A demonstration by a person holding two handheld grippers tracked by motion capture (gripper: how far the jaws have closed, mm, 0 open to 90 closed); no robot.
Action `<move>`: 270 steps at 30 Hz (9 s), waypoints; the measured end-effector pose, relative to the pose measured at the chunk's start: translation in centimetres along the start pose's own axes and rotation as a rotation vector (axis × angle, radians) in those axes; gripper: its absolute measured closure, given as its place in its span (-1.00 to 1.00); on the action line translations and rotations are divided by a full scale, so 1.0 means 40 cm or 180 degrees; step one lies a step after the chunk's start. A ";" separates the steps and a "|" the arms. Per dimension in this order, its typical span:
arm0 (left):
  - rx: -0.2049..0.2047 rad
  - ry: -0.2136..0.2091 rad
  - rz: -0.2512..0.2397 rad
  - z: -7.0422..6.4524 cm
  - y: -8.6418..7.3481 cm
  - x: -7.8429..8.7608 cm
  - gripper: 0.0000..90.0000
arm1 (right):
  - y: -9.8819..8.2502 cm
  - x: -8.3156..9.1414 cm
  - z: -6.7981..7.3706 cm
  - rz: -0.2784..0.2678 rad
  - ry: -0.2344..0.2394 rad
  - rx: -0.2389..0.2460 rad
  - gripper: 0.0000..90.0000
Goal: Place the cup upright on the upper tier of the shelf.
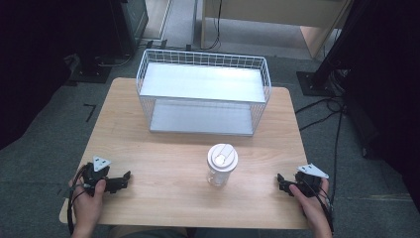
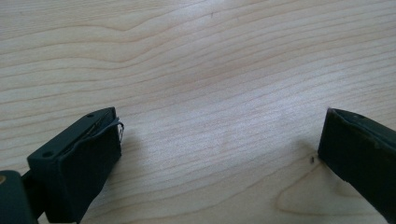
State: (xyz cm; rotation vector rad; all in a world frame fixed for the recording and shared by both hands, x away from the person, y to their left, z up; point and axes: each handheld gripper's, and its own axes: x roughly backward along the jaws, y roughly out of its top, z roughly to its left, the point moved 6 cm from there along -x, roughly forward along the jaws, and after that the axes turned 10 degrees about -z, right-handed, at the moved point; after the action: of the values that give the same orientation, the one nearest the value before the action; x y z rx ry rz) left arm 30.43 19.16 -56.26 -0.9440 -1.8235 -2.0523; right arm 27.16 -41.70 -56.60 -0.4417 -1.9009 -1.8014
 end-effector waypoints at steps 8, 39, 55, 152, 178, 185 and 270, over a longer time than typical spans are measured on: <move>0.0002 0.0001 -0.0001 0.000 0.000 0.000 -1.00 | 0.024 0.008 0.048 -0.0068 0.0141 0.0068 -0.88; 0.0003 0.0001 -0.0002 0.000 0.000 0.000 -1.00 | 0.067 0.011 0.288 -0.0187 0.0916 0.0318 -0.88; 0.0002 0.0001 -0.0001 0.000 0.000 0.000 -1.00 | 0.052 0.005 0.365 -0.0140 0.1214 0.0469 -0.88; -0.0002 0.0002 -0.0003 0.001 0.000 0.000 -1.00 | 0.398 0.126 0.511 -0.2030 0.0319 -0.0355 -0.64; -0.0001 0.0000 -0.0001 0.001 0.000 0.000 -1.00 | 0.598 0.134 0.486 -0.2482 0.0120 -0.0275 -0.64; 0.0001 -0.0003 -0.0002 0.001 0.000 0.000 -1.00 | 0.658 0.137 0.481 -0.2556 0.0116 -0.0276 -0.64; 0.0010 -0.0005 -0.0002 0.000 0.000 0.000 -1.00 | 0.894 -0.139 0.413 -0.2454 -0.0183 -0.0219 -0.64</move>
State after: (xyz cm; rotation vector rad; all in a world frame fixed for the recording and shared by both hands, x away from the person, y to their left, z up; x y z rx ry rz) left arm 30.43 19.16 -56.26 -0.9447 -1.8276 -2.0490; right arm 49.15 -21.89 -29.98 0.2766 -2.2339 -2.3319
